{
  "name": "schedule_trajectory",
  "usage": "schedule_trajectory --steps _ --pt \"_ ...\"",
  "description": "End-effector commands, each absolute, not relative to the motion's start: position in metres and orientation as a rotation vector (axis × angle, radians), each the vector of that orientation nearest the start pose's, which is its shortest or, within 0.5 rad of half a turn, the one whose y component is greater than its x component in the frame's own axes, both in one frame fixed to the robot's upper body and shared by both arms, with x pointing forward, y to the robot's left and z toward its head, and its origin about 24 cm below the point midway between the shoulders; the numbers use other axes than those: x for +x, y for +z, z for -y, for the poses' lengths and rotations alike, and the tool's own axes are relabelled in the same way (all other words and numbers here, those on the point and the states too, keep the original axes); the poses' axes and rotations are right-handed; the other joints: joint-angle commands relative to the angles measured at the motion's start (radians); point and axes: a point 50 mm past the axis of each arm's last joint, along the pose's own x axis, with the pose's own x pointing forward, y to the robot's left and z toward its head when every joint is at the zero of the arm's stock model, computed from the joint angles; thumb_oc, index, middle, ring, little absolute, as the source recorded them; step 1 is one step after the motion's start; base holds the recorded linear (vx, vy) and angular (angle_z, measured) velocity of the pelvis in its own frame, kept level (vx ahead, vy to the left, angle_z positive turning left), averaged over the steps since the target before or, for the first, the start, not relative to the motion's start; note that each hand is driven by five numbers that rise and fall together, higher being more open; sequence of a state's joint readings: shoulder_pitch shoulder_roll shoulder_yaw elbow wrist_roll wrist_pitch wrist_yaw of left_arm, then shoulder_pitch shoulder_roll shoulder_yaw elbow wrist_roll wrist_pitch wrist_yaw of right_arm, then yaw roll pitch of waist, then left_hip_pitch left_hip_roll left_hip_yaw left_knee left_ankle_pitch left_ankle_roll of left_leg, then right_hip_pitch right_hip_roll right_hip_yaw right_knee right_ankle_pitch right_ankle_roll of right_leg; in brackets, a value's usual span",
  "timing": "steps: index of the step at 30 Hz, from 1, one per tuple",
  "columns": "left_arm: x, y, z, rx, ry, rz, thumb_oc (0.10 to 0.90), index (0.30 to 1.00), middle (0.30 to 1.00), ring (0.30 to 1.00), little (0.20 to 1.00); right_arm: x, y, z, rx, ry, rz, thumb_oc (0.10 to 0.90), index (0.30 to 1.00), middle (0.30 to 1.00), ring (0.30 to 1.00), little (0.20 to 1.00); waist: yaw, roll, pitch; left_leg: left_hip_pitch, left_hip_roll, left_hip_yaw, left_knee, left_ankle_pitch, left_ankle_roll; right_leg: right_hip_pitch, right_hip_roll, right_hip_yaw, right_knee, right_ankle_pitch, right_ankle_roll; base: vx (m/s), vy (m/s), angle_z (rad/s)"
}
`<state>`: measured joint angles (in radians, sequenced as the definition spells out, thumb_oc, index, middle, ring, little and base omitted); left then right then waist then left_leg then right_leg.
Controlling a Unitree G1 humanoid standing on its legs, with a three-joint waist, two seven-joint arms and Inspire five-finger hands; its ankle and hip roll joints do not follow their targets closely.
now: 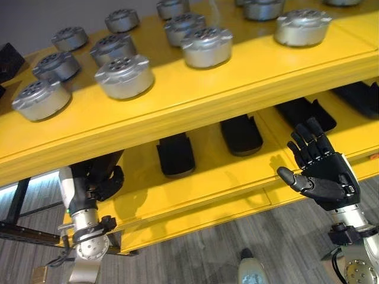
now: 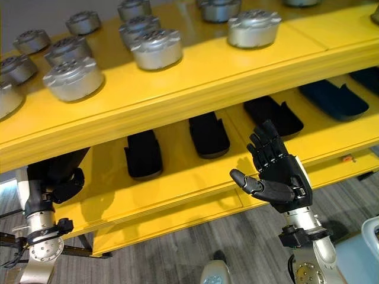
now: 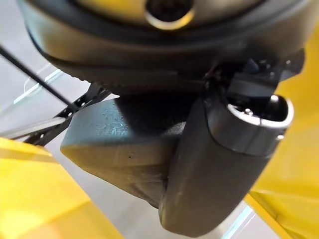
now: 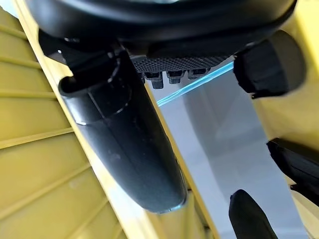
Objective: Move parts from the plastic box to the shelf.
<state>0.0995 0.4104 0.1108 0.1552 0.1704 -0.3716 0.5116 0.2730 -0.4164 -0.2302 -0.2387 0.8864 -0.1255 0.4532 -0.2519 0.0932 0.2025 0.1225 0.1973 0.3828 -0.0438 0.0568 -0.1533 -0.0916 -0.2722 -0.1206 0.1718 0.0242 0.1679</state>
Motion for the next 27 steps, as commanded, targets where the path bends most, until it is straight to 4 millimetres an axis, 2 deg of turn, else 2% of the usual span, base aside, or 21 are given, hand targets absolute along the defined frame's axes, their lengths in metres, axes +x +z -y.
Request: schedule_trajectory --steps 1,2,10,17,18,25,26,27 --pt "0.223 0.137 -0.289 0.621 0.587 0.625 0.4 0.3 0.3 0.3 0.3 0.206 0.139 0.22 0.331 0.472 0.523 0.9 1.0 1.0 1.0 1.0 0.031 -0.057 -0.047 -0.005 0.01 -0.075 0.025 0.028 0.038 0.1 0.061 0.017 -0.083 -0.011 -0.026 0.19 0.017 0.44" --pt "0.224 0.138 -0.282 0.636 0.546 0.632 0.4 0.3 0.3 0.3 0.3 0.21 0.137 0.215 0.349 0.45 0.508 0.9 1.0 1.0 1.0 1.0 0.055 -0.077 -0.055 0.004 -0.021 -0.086 0.027 -0.029 0.056 0.125 0.054 0.015 -0.135 0.014 -0.012 0.16 -0.027 0.29" --pt "0.222 0.142 -0.281 0.667 0.531 0.622 0.4 0.3 0.3 0.3 0.3 0.21 0.137 0.215 0.36 0.429 0.496 0.9 1.0 1.0 1.0 1.0 0.085 -0.097 -0.04 -0.026 -0.042 -0.114 0.055 -0.055 0.072 0.127 0.064 0.007 -0.129 -0.002 -0.014 0.04 -0.03 0.13" --pt "0.231 0.153 -0.272 0.619 0.57 0.688 0.4 0.3 0.3 0.3 0.3 0.216 0.148 0.209 0.357 0.496 0.536 0.9 1.0 1.0 1.0 1.0 0.103 -0.1 0.025 -0.145 -0.034 -0.151 0.154 -0.066 0.071 0.031 0.07 0.003 -0.012 -0.052 -0.033 -0.12 -0.021 0.01" --pt "0.24 0.162 -0.266 0.622 0.585 0.725 0.4 0.3 0.3 0.3 0.3 0.221 0.157 0.202 0.356 0.531 0.575 0.9 1.0 1.0 1.0 1.0 0.108 -0.102 0.071 -0.214 -0.026 -0.161 0.219 -0.072 0.069 -0.026 0.073 0.0 0.051 -0.075 -0.045 -0.31 -0.066 0.14" --pt "0.262 0.178 -0.255 0.664 0.62 0.75 0.4 0.3 0.3 0.3 0.3 0.23 0.171 0.188 0.367 0.602 0.617 0.9 1.0 1.0 1.0 1.0 0.11 -0.102 0.158 -0.339 -0.009 -0.176 0.359 -0.081 0.077 -0.15 0.091 0.001 0.225 -0.139 -0.083 -0.15 -0.035 0.03" --pt "0.269 0.185 -0.25 0.679 0.63 0.769 0.4 0.3 0.3 0.3 0.3 0.232 0.174 0.182 0.383 0.645 0.623 0.9 1.0 1.0 1.0 1.0 0.109 -0.105 0.187 -0.387 -0.003 -0.188 0.41 -0.085 0.082 -0.202 0.098 0.005 0.294 -0.161 -0.095 -0.12 -0.045 -0.04" --pt "0.27 0.187 -0.249 0.68 0.633 0.773 0.4 0.3 0.3 0.3 0.3 0.232 0.174 0.182 0.384 0.65 0.624 0.9 1.0 1.0 1.0 1.0 0.109 -0.106 0.19 -0.395 -0.002 -0.189 0.418 -0.088 0.083 -0.212 0.098 0.006 0.307 -0.165 -0.096 -0.12 -0.052 0.03"
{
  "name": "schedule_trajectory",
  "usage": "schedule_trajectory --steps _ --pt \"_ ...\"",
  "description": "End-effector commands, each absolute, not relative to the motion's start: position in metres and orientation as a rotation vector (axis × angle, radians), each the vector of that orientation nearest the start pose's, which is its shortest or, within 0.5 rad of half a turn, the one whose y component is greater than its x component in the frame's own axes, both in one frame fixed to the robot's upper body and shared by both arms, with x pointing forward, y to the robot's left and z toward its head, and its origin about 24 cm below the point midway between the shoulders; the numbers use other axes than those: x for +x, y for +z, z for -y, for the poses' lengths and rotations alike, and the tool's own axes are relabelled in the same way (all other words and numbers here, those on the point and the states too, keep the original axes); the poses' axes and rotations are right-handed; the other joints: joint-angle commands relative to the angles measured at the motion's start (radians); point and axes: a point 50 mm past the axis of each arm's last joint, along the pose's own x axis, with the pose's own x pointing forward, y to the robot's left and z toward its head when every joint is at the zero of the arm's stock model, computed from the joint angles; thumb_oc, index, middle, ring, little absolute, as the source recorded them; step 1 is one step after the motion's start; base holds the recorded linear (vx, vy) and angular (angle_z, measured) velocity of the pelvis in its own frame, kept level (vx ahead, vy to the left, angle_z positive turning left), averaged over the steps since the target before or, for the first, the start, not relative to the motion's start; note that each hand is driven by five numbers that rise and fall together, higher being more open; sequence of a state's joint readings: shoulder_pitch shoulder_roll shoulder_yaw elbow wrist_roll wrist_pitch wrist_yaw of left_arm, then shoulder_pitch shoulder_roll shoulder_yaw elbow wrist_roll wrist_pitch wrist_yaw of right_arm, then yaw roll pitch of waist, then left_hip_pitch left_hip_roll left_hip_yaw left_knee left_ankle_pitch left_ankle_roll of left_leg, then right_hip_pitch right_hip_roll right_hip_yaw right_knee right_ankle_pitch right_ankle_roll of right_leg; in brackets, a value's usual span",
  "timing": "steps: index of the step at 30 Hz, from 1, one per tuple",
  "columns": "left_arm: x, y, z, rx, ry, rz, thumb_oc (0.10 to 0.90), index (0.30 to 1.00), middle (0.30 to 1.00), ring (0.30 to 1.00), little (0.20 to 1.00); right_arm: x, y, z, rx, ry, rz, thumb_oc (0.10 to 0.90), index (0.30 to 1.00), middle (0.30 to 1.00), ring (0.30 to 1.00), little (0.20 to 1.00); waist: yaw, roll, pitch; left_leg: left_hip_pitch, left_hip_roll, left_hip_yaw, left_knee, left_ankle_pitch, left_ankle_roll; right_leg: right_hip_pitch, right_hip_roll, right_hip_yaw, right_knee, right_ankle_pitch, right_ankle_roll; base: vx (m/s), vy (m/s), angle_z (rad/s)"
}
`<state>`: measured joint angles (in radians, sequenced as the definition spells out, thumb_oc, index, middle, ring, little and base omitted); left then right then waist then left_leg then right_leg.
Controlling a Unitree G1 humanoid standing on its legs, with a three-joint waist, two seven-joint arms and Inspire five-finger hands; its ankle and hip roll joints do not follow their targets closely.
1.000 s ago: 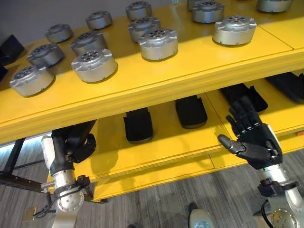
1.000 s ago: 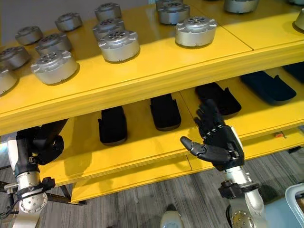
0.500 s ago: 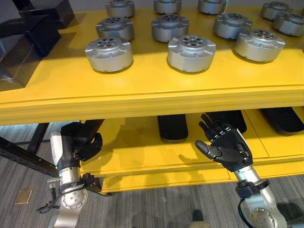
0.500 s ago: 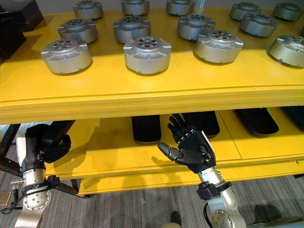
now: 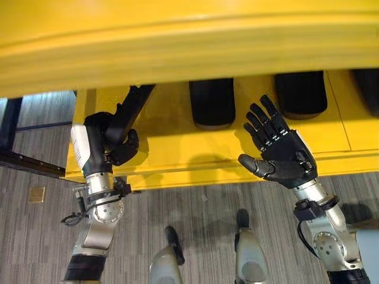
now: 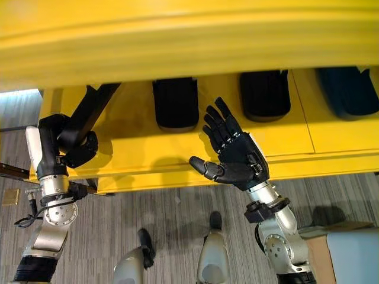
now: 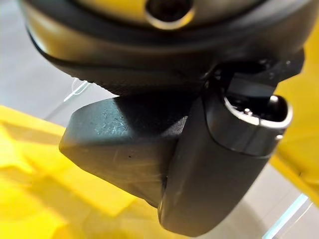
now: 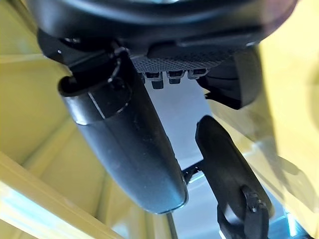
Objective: Move parts from the plastic box to the shelf.
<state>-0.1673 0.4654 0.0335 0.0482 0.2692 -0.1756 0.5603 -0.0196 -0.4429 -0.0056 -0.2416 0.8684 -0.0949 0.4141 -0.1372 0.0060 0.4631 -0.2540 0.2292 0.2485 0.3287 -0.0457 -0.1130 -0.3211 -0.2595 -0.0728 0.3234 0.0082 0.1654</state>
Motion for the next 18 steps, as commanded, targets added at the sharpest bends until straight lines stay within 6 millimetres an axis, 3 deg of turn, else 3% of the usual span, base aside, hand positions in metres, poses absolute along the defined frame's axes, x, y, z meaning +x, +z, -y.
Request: schedule_trajectory --steps 1,7,14,18 --pt "0.272 0.19 -0.248 0.683 0.638 0.778 0.4 0.3 0.3 0.3 0.3 0.232 0.175 0.179 0.385 0.674 0.618 0.9 1.0 1.0 1.0 1.0 -0.007 -0.02 -0.064 -0.033 -0.033 -0.057 0.058 0.008 0.047 -0.004 0.086 -0.04 0.18 -0.157 -0.096 -0.06 -0.017 0.04" --pt "0.282 0.202 -0.243 0.613 0.688 0.788 0.4 0.3 0.3 0.3 0.3 0.228 0.179 0.159 0.415 0.823 0.601 0.9 1.0 1.0 1.0 1.0 -0.019 -0.035 -0.005 -0.126 -0.021 -0.071 0.151 -0.002 0.052 -0.124 0.097 -0.021 0.327 -0.208 -0.114 -0.07 -0.009 -0.03" --pt "0.286 0.216 -0.244 0.537 0.735 0.791 0.4 0.3 0.3 0.3 0.3 0.224 0.192 0.144 0.42 0.915 0.632 0.9 1.0 1.0 1.0 1.0 -0.019 -0.044 0.038 -0.233 -0.022 -0.079 0.228 -0.031 0.068 -0.235 0.11 -0.013 0.415 -0.229 -0.127 -0.1 -0.026 -0.01" --pt "0.289 0.222 -0.251 0.477 0.787 0.762 0.4 0.3 0.3 0.3 0.3 0.224 0.197 0.14 0.418 0.926 0.649 0.9 1.0 1.0 1.0 1.0 -0.021 -0.045 0.05 -0.27 -0.022 -0.083 0.273 -0.079 0.065 -0.27 0.116 -0.003 0.458 -0.262 -0.126 -0.03 -0.003 -0.07"
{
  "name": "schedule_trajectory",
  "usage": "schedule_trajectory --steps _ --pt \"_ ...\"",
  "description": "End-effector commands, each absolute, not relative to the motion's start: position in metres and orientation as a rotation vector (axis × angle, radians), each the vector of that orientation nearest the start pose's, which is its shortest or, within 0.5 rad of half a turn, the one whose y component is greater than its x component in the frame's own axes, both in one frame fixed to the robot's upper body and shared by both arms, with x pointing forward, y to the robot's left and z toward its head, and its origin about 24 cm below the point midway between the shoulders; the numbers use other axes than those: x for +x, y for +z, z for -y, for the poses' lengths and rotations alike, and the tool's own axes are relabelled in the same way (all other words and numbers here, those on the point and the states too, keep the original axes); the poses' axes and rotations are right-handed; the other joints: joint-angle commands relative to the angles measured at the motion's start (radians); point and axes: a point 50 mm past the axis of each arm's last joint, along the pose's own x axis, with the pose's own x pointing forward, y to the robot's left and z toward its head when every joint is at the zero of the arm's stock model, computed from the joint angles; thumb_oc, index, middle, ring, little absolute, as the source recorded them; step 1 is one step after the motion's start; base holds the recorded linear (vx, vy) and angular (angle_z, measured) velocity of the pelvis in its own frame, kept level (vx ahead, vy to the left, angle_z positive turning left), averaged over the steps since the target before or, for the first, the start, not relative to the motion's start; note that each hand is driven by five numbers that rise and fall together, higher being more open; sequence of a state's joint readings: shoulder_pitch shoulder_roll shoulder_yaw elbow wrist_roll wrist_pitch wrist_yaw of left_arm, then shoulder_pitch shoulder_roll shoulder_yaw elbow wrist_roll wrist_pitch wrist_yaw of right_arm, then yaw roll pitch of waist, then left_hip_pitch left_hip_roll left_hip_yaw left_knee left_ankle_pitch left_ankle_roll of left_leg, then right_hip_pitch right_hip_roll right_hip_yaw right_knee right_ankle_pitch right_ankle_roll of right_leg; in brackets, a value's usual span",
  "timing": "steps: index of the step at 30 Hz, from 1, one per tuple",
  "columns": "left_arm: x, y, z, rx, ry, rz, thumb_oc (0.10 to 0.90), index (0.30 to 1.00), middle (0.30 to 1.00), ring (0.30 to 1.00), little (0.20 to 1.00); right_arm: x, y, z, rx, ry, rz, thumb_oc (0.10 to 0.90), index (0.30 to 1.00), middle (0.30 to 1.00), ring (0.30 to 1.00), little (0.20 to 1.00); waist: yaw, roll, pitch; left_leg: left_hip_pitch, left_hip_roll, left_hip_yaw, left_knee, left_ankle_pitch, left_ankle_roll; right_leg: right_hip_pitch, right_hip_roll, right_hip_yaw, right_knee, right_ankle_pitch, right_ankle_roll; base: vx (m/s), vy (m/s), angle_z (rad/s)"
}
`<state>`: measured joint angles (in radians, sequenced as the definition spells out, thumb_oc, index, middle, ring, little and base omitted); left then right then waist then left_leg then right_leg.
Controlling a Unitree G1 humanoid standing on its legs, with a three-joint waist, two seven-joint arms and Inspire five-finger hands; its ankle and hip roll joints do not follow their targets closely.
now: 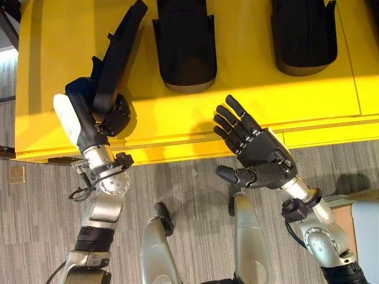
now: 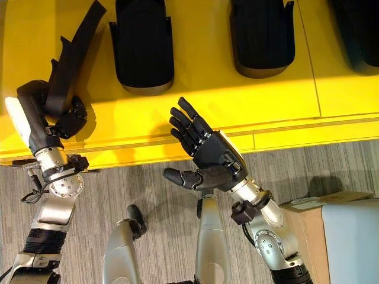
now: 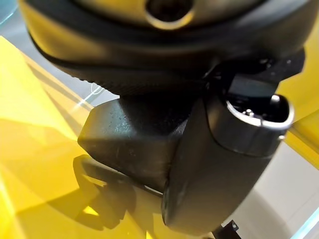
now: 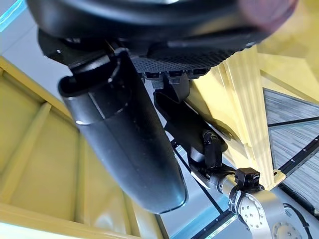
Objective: Move parts from the plastic box to the shelf.
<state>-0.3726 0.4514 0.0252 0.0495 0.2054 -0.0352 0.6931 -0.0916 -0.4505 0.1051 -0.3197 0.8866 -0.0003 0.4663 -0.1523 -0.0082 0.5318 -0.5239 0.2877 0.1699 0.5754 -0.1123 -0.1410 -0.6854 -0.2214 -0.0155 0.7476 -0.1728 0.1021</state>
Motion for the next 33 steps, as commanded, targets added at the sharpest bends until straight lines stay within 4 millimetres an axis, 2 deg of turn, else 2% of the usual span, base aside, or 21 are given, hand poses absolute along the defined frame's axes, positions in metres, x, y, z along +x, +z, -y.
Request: schedule_trajectory --steps 1,6,11,17,19,21,28,33 --pt "0.289 0.22 -0.252 0.471 0.797 0.751 0.4 0.3 0.3 0.3 0.3 0.224 0.197 0.139 0.417 0.93 0.648 0.9 1.0 1.0 1.0 1.0 -0.006 -0.031 -0.018 -0.002 -0.08 -0.003 0.033 -0.017 0.093 0.092 0.078 -0.06 0.039 -0.086 -0.063 -0.03 0.003 -0.12" --pt "0.296 0.214 -0.267 0.456 0.875 0.669 0.4 0.3 0.3 0.3 0.3 0.225 0.198 0.137 0.423 0.956 0.637 0.9 1.0 1.0 1.0 1.0 -0.015 -0.032 -0.022 0.001 -0.069 0.003 0.039 -0.008 0.087 0.093 0.078 -0.057 0.046 -0.093 -0.068 0.0 0.001 -0.02" --pt "0.305 0.209 -0.287 0.358 0.974 0.581 0.4 0.3 0.3 0.3 0.3 0.227 0.198 0.134 0.423 0.978 0.619 0.9 1.0 1.0 1.0 1.0 -0.03 -0.032 -0.029 0.009 -0.057 0.019 0.034 -0.003 0.083 0.093 0.076 -0.055 0.043 -0.091 -0.069 0.0 0.007 0.0" --pt "0.305 0.183 -0.306 0.191 1.066 0.48 0.4 0.3 0.3 0.3 0.3 0.227 0.195 0.129 0.428 0.999 0.594 0.9 1.0 1.0 1.0 1.0 -0.038 -0.029 -0.039 0.027 -0.043 0.029 0.029 0.007 0.076 0.1 0.072 -0.05 0.048 -0.102 -0.075 0.01 0.009 -0.02" --pt "0.305 0.171 -0.312 0.186 1.099 0.428 0.4 0.3 0.3 0.3 0.3 0.227 0.195 0.127 0.427 1.004 0.585 0.9 1.0 1.0 1.0 1.0 -0.041 -0.029 -0.045 0.034 -0.042 0.03 0.028 0.007 0.077 0.104 0.073 -0.047 0.059 -0.111 -0.081 0.04 -0.005 0.0" --pt "0.304 0.167 -0.318 0.198 1.126 0.41 0.4 0.3 0.3 0.3 0.3 0.228 0.196 0.127 0.427 1.009 0.577 0.9 1.0 1.0 1.0 1.0 -0.044 -0.03 -0.05 0.039 -0.04 0.032 0.025 0.01 0.075 0.107 0.073 -0.046 0.061 -0.115 -0.084 0.02 -0.005 -0.01" --pt "0.304 0.169 -0.338 0.203 1.19 0.38 0.4 0.3 0.3 0.3 0.3 0.229 0.197 0.127 0.423 1.028 0.542 0.9 1.0 1.0 1.0 1.0 -0.063 -0.022 -0.061 0.056 -0.032 0.044 0.022 0.019 0.07 0.112 0.07 -0.037 0.069 -0.125 -0.091 0.02 0.017 -0.03" --pt "0.305 0.165 -0.345 0.223 1.216 0.328 0.4 0.3 0.3 0.3 0.3 0.23 0.195 0.125 0.413 1.042 0.515 0.9 1.0 1.0 1.0 1.0 -0.076 -0.009 -0.069 0.072 -0.031 0.053 0.021 0.027 0.066 0.115 0.067 -0.029 0.071 -0.132 -0.095 0.03 0.038 -0.07"
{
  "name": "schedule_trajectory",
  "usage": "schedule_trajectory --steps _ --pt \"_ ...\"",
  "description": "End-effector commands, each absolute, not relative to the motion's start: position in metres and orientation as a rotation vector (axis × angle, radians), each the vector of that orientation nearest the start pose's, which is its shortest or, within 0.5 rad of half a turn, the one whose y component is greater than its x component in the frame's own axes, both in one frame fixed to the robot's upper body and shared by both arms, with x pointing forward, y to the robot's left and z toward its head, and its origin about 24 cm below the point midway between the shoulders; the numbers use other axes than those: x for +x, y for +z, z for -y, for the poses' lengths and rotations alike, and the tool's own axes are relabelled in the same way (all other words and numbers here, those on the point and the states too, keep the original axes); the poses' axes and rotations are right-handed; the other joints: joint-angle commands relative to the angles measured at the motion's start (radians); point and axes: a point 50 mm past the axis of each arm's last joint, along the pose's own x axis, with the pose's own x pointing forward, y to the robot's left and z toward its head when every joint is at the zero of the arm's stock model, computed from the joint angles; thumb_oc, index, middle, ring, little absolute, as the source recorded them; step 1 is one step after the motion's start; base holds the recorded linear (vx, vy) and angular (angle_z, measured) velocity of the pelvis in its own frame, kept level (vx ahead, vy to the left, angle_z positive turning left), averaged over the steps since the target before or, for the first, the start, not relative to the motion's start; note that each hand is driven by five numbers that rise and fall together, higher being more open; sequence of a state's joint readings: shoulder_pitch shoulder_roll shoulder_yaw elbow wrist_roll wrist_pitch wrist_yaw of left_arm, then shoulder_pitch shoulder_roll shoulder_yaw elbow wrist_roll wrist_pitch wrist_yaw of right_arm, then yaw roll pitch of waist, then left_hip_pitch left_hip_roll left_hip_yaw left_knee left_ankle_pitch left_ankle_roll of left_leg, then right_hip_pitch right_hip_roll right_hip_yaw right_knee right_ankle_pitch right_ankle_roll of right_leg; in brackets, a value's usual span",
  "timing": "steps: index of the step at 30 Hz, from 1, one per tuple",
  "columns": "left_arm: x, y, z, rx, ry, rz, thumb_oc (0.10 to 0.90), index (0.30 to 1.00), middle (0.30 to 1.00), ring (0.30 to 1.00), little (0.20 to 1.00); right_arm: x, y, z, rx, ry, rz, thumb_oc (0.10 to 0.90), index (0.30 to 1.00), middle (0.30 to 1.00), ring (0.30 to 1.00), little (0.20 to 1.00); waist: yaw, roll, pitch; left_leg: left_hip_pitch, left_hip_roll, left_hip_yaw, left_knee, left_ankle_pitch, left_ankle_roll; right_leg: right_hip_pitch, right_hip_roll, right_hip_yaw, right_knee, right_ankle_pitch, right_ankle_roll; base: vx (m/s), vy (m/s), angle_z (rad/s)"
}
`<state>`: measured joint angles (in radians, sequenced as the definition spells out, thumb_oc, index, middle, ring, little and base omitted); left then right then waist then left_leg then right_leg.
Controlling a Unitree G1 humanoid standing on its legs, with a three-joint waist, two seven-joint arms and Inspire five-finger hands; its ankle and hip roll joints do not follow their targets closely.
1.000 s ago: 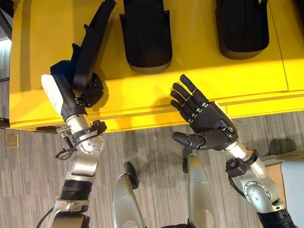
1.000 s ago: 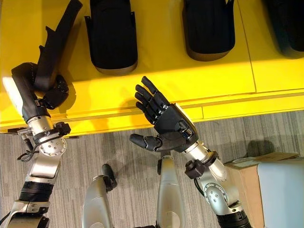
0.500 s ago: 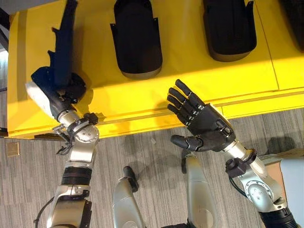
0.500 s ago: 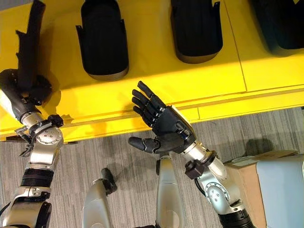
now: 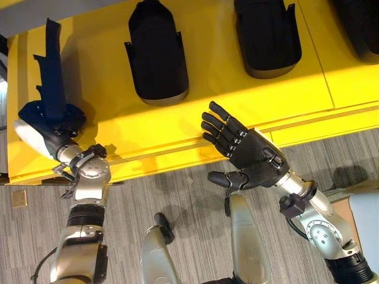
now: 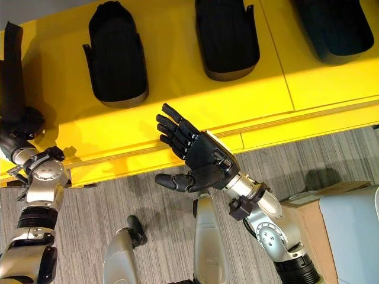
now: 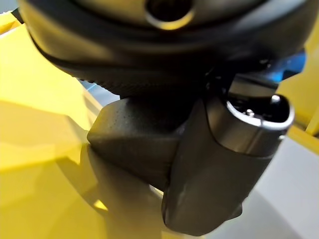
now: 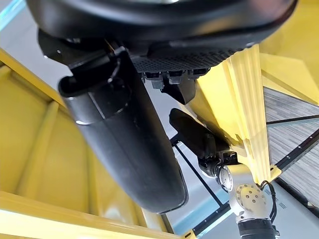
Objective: Move parts from the plastic box to the shelf.
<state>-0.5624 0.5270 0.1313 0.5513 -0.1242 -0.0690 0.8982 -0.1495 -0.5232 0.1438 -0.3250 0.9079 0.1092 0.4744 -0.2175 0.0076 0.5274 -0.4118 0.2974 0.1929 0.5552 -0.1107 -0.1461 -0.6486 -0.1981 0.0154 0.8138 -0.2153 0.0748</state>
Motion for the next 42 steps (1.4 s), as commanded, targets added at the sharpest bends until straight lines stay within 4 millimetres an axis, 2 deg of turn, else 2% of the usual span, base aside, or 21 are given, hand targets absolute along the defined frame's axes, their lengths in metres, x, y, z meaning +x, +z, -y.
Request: schedule_trajectory --steps 1,5,13,25,26,27,28,29,32,36,42 --pt "0.305 0.165 -0.345 0.226 1.22 0.324 0.4 0.3 0.3 0.3 0.3 0.231 0.196 0.125 0.41 1.044 0.512 0.9 1.0 1.0 1.0 1.0 -0.013 -0.024 -0.065 -0.039 -0.04 0.032 0.041 0.027 0.07 0.078 0.044 -0.059 0.004 -0.089 -0.068 0.01 0.03 -0.08" --pt "0.305 0.164 -0.354 0.274 1.213 0.279 0.4 0.3 0.3 0.3 0.3 0.229 0.194 0.124 0.395 1.059 0.494 0.9 1.0 1.0 1.0 1.0 -0.027 -0.014 -0.068 -0.025 -0.038 0.042 0.035 0.032 0.068 0.078 0.043 -0.049 0.008 -0.095 -0.071 0.01 0.02 -0.03" --pt "0.314 0.174 -0.357 0.302 1.175 0.249 0.4 0.3 0.3 0.3 0.3 0.229 0.193 0.127 0.368 1.068 0.464 0.9 1.0 1.0 1.0 1.0 -0.052 -0.001 -0.079 -0.004 -0.044 0.051 0.026 0.034 0.067 0.083 0.046 -0.035 0.03 -0.116 -0.078 0.03 0.028 -0.01" --pt "0.32 0.176 -0.359 0.216 1.149 0.229 0.4 0.3 0.3 0.3 0.3 0.226 0.192 0.126 0.346 1.087 0.439 0.9 1.0 1.0 1.0 1.0 -0.076 0.006 -0.082 0.015 -0.042 0.066 0.016 0.043 0.062 0.086 0.048 -0.022 0.023 -0.116 -0.079 0.01 0.012 -0.02" --pt "0.321 0.176 -0.359 0.224 1.153 0.23 0.61 0.594 0.594 0.594 0.594 0.226 0.192 0.126 0.345 1.088 0.438 0.9 1.0 1.0 1.0 1.0 -0.078 0.004 -0.083 0.015 -0.042 0.067 0.017 0.039 0.063 0.087 0.048 -0.022 0.023 -0.116 -0.079 0.0 0.0 0.0" --pt "0.321 0.177 -0.359 0.23 1.158 0.232 0.755 0.797 0.797 0.797 0.797 0.226 0.192 0.126 0.346 1.089 0.437 0.9 1.0 1.0 1.0 1.0 -0.079 0.004 -0.083 0.015 -0.042 0.068 0.017 0.037 0.063 0.086 0.049 -0.021 0.023 -0.116 -0.079 0.0 0.0 0.0" --pt "0.321 0.179 -0.359 0.228 1.157 0.235 0.755 0.797 0.797 0.797 0.797 0.226 0.192 0.126 0.347 1.09 0.437 0.9 1.0 1.0 1.0 1.0 -0.08 0.004 -0.083 0.016 -0.042 0.068 0.017 0.036 0.063 0.086 0.05 -0.02 0.024 -0.117 -0.079 0.0 0.0 0.0" --pt "0.322 0.18 -0.359 0.227 1.142 0.24 0.9 1.0 1.0 1.0 1.0 0.225 0.192 0.125 0.348 1.091 0.437 0.9 1.0 1.0 1.0 1.0 -0.081 0.003 -0.084 0.015 -0.041 0.068 0.018 0.036 0.063 0.087 0.05 -0.019 0.024 -0.117 -0.079 0.0 0.0 0.0" --pt "0.325 0.183 -0.356 0.213 1.118 0.249 0.9 1.0 1.0 1.0 1.0 0.224 0.191 0.126 0.351 1.089 0.44 0.9 1.0 1.0 1.0 1.0 -0.081 0.0 -0.082 0.016 -0.04 0.066 0.019 0.035 0.064 0.092 0.054 -0.02 0.025 -0.121 -0.08 0.0 0.0 0.0" --pt "0.327 0.178 -0.353 0.121 1.1 0.237 0.9 1.0 1.0 1.0 1.0 0.224 0.19 0.124 0.348 1.091 0.437 0.9 1.0 1.0 1.0 1.0 -0.081 0.0 -0.081 0.017 -0.043 0.065 0.021 0.034 0.065 0.092 0.053 -0.021 0.026 -0.121 -0.081 0.0 0.0 0.0" --pt "0.328 0.174 -0.352 0.08 1.095 0.235 0.9 1.0 1.0 1.0 1.0 0.223 0.191 0.122 0.355 1.101 0.434 0.9 1.0 1.0 1.0 1.0 -0.085 -0.006 -0.079 0.015 -0.038 0.067 0.025 0.031 0.065 0.095 0.055 -0.021 0.023 -0.12 -0.082 0.0 0.0 0.0"
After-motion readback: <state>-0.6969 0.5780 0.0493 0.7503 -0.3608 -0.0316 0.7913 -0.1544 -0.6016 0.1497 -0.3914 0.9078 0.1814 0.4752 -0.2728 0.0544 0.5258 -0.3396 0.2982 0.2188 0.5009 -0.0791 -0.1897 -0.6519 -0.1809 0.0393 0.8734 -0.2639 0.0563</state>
